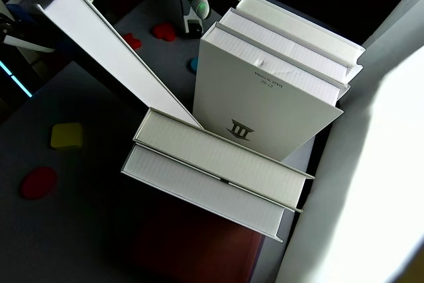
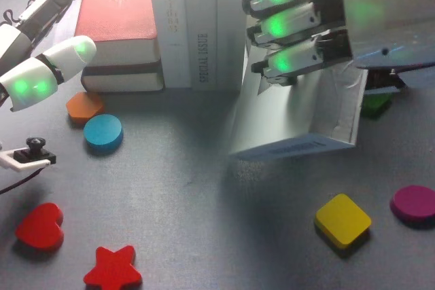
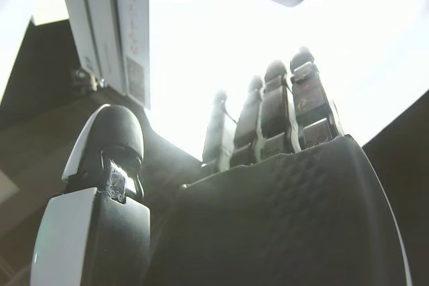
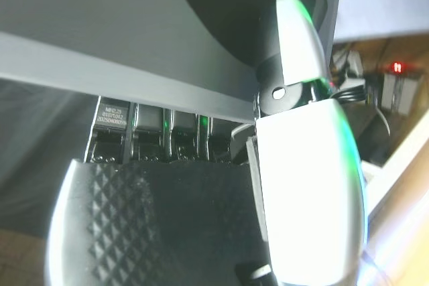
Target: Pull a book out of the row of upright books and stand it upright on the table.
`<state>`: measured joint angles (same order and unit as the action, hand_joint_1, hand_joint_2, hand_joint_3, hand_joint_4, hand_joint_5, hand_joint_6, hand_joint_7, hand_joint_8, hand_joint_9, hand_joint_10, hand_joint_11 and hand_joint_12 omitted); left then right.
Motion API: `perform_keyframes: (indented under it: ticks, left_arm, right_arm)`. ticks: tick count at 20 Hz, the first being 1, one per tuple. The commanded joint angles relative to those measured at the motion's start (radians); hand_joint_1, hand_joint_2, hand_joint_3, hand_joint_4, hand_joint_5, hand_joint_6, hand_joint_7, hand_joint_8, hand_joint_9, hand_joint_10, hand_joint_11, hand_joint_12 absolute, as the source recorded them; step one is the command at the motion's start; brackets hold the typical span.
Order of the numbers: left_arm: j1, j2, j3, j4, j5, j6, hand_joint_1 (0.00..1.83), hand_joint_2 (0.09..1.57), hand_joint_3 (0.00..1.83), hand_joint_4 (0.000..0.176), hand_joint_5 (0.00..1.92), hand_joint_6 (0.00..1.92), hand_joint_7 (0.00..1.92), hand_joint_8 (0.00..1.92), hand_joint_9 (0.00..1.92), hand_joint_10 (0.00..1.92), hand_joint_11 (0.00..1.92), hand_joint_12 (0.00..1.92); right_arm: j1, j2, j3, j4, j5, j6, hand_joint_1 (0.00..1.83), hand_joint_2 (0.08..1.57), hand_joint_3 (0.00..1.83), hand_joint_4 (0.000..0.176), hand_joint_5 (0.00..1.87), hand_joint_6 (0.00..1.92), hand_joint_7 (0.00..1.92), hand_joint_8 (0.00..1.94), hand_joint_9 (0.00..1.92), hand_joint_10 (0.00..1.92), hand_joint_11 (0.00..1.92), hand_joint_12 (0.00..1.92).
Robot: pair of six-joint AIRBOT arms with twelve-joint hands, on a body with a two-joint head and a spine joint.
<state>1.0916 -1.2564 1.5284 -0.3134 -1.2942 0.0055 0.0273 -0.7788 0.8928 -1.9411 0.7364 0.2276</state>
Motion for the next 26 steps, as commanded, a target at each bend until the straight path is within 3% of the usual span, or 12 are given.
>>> perform_keyframes:
  ticks: [1,7,11,13,14,15,17,20,21,23,24,26]
  left_arm:
    - [-0.004,-0.002,0.006,-0.014,-0.124,-0.009,0.34,1.36,0.00,0.039,0.08,0.00,0.00,0.00,0.00,0.00,0.00,0.00]
    - [-0.004,-0.004,0.010,-0.015,-0.125,-0.008,0.38,1.36,0.00,0.074,0.13,0.01,0.00,0.00,0.00,0.00,0.00,0.00]
    - [-0.008,-0.016,0.018,-0.016,-0.118,-0.012,0.42,1.33,0.00,0.061,0.09,0.00,0.00,0.00,0.00,0.00,0.03,0.02]
    - [-0.008,-0.016,0.018,-0.017,-0.118,-0.013,0.35,1.33,0.00,0.055,0.08,0.00,0.00,0.00,0.00,0.00,0.04,0.03]
    - [-0.008,-0.016,0.019,-0.017,-0.116,-0.013,0.39,1.34,0.00,0.027,0.12,0.01,0.00,0.00,0.00,0.00,0.01,0.29]
    - [-0.008,-0.018,0.020,-0.017,-0.114,-0.013,0.37,1.36,0.00,0.036,0.08,0.00,0.00,0.00,0.00,0.00,0.00,0.30]
    - [-0.008,-0.020,0.023,-0.017,-0.112,-0.013,0.44,1.36,0.00,0.025,0.09,0.01,0.00,0.00,0.00,0.00,0.00,0.21]
    - [-0.013,-0.022,0.026,-0.013,-0.107,-0.013,0.38,1.39,0.00,0.052,0.13,0.01,0.04,0.00,0.01,0.00,0.00,0.60]
    - [-0.014,-0.025,0.028,-0.012,-0.104,-0.013,0.35,1.38,0.00,0.076,0.11,0.00,0.02,0.00,0.00,0.00,0.00,0.62]
    - [-0.015,-0.029,0.032,-0.010,-0.100,-0.013,0.33,1.36,0.00,0.097,0.07,0.00,0.00,0.00,0.00,0.00,0.00,0.33]
    - [-0.015,-0.029,0.033,-0.010,-0.098,-0.013,0.36,1.37,0.00,0.081,0.08,0.00,0.00,0.00,0.00,0.00,0.00,0.17]
    - [-0.018,-0.030,0.034,-0.011,-0.097,-0.013,0.32,1.37,0.00,0.074,0.08,0.00,0.00,0.00,0.00,0.00,0.00,0.19]
  right_arm:
    - [0.023,0.002,-0.003,0.078,0.003,-0.010,1.06,1.37,0.01,0.000,0.64,1.59,0.47,1.73,0.27,1.77,0.27,1.92]
    - [0.042,0.018,0.002,0.138,0.074,0.001,1.06,1.37,0.00,0.000,0.64,1.59,0.47,1.73,0.27,1.77,0.27,1.92]
    - [0.047,-0.004,0.041,0.133,0.052,0.049,1.06,1.37,0.00,0.000,0.64,1.59,0.47,1.73,0.27,1.77,0.27,1.92]
    - [0.047,-0.065,0.106,0.108,0.041,0.129,1.06,1.37,0.00,0.000,0.64,1.59,0.47,1.73,0.27,1.77,0.27,1.92]
    - [0.045,-0.099,0.144,0.091,0.044,0.184,1.06,1.37,0.00,0.000,0.64,1.59,0.47,1.73,0.27,1.77,0.27,1.92]
    - [0.040,-0.126,0.178,0.087,0.053,0.224,1.06,1.37,0.00,0.000,0.64,1.59,0.47,1.73,0.27,1.77,0.27,1.92]
    - [0.032,-0.199,0.259,0.056,0.070,0.321,1.06,1.37,0.00,0.000,0.64,1.59,0.47,1.73,0.27,1.77,0.27,1.92]
    - [0.029,-0.265,0.346,0.047,0.103,0.418,1.06,1.37,0.00,0.000,0.64,1.59,0.47,1.73,0.27,1.77,0.27,1.92]
    - [0.029,-0.283,0.370,0.043,0.106,0.442,1.06,1.37,0.00,0.000,0.64,1.59,0.47,1.73,0.27,1.77,0.27,1.92]
    - [0.030,-0.309,0.396,0.025,0.111,0.470,1.06,1.37,0.00,0.000,0.64,1.59,0.47,1.73,0.27,1.77,0.27,1.92]
    - [0.031,-0.319,0.404,0.020,0.111,0.474,1.06,1.37,0.00,0.000,0.64,1.59,0.47,1.73,0.27,1.77,0.27,1.92]
    - [0.031,-0.352,0.438,0.007,0.110,0.497,1.06,1.37,0.00,0.000,0.64,1.59,0.48,1.73,0.27,1.77,0.27,1.92]
